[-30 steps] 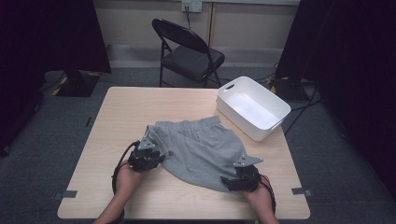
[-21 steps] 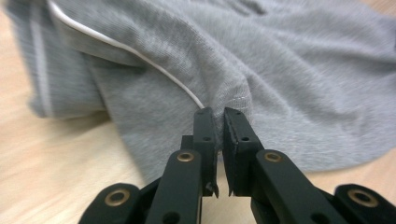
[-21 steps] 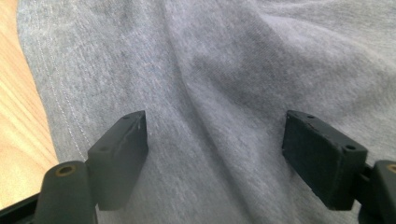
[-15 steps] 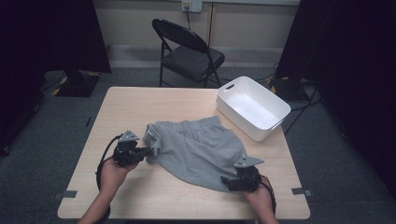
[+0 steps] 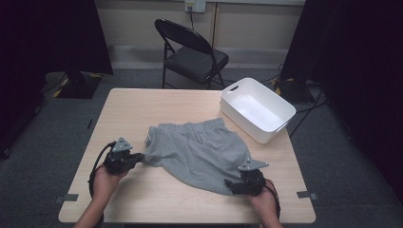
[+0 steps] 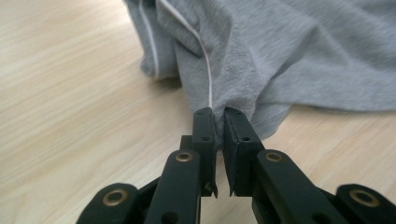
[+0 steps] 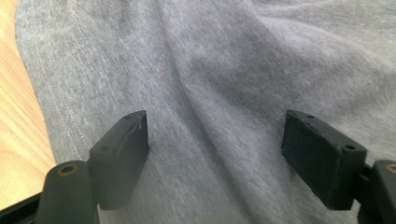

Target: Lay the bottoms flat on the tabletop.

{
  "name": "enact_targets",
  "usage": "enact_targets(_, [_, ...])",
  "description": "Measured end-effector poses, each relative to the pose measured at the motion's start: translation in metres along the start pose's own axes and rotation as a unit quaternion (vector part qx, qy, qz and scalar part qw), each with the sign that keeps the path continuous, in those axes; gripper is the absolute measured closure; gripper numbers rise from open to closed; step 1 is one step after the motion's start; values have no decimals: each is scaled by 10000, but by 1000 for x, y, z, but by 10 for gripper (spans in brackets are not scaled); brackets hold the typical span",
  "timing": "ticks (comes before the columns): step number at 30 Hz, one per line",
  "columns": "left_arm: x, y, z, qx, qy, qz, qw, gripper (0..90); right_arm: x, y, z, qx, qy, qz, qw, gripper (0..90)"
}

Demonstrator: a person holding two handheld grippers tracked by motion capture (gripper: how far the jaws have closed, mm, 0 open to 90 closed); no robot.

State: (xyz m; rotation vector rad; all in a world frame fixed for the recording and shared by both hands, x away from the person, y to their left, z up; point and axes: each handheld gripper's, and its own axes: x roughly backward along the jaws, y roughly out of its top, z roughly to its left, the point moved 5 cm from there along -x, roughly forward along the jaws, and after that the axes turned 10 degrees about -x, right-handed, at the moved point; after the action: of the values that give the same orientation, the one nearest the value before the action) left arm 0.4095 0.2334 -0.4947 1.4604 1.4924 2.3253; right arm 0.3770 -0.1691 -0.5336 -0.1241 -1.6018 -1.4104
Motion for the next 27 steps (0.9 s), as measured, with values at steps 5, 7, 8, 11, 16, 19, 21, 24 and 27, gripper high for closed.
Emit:
enact_targets(5, [1, 1, -3, 17, -46, 17, 10000, 853, -1, 0, -1, -14, 0, -36, 10000, 224])
enact_targets(7, [3, 3, -4, 122, -56, -15, 9999, 856, -1, 0, -1, -11, 7, -51, 10000, 225])
enact_targets(8, [4, 4, -4, 156, -102, -10, 9998, 858, -1, 0, -1, -13, 2, -60, 10000, 225])
enact_targets(11, [5, 7, -6, 238, -236, -22, 9994, 861, -1, 0, -1, -18, 1, -34, 10000, 224])
enact_targets(16, [6, 10, -6, 336, -175, 31, 9993, 860, 0, 1, 1, -7, -43, 42, 10000, 220])
enact_targets(19, [7, 10, -5, 364, -151, 28, 9992, 860, 5, 6, 5, -6, -11, 3, 10000, 230])
enact_targets(21, [7, 10, -4, 324, -99, 79, 9994, 859, 9, 14, 13, 92, 97, -53, 9999, 274])
enact_targets(24, [5, 10, -6, 322, -94, 107, 9994, 860, 12, 24, 29, 271, 276, -56, 9992, 284])
enact_targets(27, [4, 11, -8, 285, -78, 164, 9994, 859, 9, 31, 45, 342, 476, -80, 9982, 301])
